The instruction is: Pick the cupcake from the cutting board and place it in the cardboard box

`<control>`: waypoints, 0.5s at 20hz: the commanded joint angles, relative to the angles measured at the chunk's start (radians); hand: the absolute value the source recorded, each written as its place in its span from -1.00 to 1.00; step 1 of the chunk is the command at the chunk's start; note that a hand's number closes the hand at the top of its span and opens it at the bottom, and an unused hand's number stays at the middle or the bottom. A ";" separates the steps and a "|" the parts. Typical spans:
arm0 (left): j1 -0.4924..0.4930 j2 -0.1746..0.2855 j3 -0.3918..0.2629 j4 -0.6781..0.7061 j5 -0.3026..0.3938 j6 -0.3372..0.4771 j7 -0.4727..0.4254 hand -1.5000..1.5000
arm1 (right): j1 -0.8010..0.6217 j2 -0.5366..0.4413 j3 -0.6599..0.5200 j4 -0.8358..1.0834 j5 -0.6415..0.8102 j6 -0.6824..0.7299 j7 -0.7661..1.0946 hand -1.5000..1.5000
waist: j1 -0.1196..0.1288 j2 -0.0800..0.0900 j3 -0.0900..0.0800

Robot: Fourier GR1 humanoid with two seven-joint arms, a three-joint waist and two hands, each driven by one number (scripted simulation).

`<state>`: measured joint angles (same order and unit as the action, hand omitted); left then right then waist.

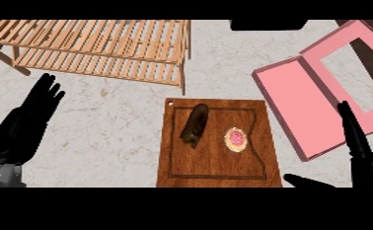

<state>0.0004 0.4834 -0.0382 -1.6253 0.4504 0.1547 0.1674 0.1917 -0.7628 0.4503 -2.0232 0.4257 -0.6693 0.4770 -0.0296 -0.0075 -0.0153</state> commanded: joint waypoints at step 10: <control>-0.059 -0.005 -0.014 0.014 0.007 -0.045 0.011 0.00 | -0.256 -0.025 0.120 -0.219 0.037 0.530 0.837 -1.00 | 0.075 0.017 0.006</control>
<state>-0.0357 0.4792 -0.0516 -1.6218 0.4534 0.1262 0.1759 0.0450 -0.8393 0.5237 -2.2025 0.4778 -0.2703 1.0525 0.0266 0.0049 -0.0117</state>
